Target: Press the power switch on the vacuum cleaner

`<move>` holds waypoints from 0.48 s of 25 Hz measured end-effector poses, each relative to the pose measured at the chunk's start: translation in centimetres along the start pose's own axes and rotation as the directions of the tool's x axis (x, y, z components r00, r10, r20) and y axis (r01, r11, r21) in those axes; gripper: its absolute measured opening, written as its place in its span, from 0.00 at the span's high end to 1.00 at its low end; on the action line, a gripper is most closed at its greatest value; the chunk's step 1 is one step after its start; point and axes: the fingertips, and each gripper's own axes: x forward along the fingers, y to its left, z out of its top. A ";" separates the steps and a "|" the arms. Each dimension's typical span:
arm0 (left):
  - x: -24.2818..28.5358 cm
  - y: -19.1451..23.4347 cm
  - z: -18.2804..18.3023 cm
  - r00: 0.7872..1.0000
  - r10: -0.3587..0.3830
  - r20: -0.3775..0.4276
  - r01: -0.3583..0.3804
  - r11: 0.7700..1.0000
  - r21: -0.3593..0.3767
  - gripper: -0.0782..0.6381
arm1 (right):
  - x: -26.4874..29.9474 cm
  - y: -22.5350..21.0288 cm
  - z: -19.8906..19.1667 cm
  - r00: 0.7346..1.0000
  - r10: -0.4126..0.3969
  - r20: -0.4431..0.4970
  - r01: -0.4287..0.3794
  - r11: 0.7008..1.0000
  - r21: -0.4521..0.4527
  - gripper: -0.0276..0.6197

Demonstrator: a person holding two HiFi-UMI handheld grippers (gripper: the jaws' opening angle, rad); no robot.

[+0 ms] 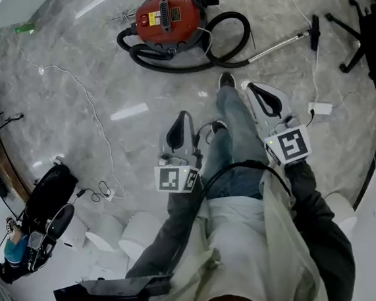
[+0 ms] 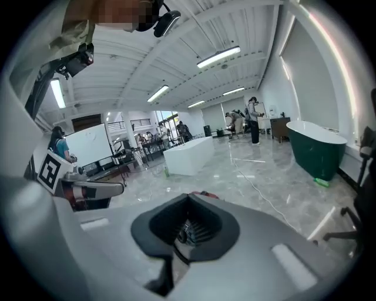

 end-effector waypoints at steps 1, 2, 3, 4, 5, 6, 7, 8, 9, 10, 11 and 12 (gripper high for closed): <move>-1.3 -0.7 0.1 1.000 -0.002 0.010 0.002 1.000 0.002 0.89 | -0.7 1.3 0.5 1.000 0.009 0.013 -0.009 1.000 -0.015 0.95; -2.5 -1.1 0.3 1.000 0.003 0.023 -0.003 1.000 0.006 0.89 | -1.5 2.4 1.1 0.999 0.018 0.029 -0.017 0.999 -0.035 0.95; -3.7 -1.5 0.5 0.999 0.015 0.037 -0.015 1.000 0.009 0.89 | -2.3 3.5 1.6 0.999 0.028 0.044 -0.026 0.998 -0.057 0.95; -5.1 -1.9 0.8 0.998 0.029 0.053 -0.030 1.000 0.009 0.89 | -3.3 4.6 2.0 0.998 0.040 0.051 -0.036 0.996 -0.078 0.95; -6.4 -2.4 1.1 0.997 0.043 0.070 -0.044 0.999 0.008 0.89 | -4.3 5.5 2.2 0.997 0.051 0.051 -0.046 0.995 -0.092 0.95; -7.6 -2.8 1.4 0.995 0.053 0.089 -0.054 0.999 0.007 0.89 | -5.4 6.3 2.3 0.997 0.057 0.049 -0.052 0.993 -0.101 0.95; -8.8 -3.1 1.7 0.993 0.059 0.107 -0.060 0.998 0.006 0.89 | -6.4 7.1 2.3 0.997 0.060 0.044 -0.055 0.993 -0.107 0.95; -10.0 -3.4 2.0 0.991 0.063 0.121 -0.064 0.998 0.005 0.89 | -7.4 7.9 2.2 0.997 0.063 0.039 -0.058 0.992 -0.113 0.95; -11.2 -3.7 2.1 0.989 0.066 0.132 -0.067 0.998 0.003 0.89 | -8.3 8.9 2.0 0.997 0.066 0.033 -0.061 0.991 -0.119 0.95; -12.6 -3.9 2.3 0.987 0.071 0.142 -0.071 0.997 0.002 0.89 | -9.2 9.9 1.7 0.997 0.069 0.029 -0.065 0.990 -0.126 0.95; -14.0 -4.2 2.4 0.986 0.076 0.150 -0.077 0.997 0.001 0.89 | -10.3 11.1 1.5 0.997 0.075 0.025 -0.071 0.989 -0.132 0.95; -15.5 -4.7 2.5 0.984 0.082 0.159 -0.083 0.997 0.001 0.89 | -11.4 12.3 1.2 0.996 0.082 0.021 -0.078 0.987 -0.138 0.95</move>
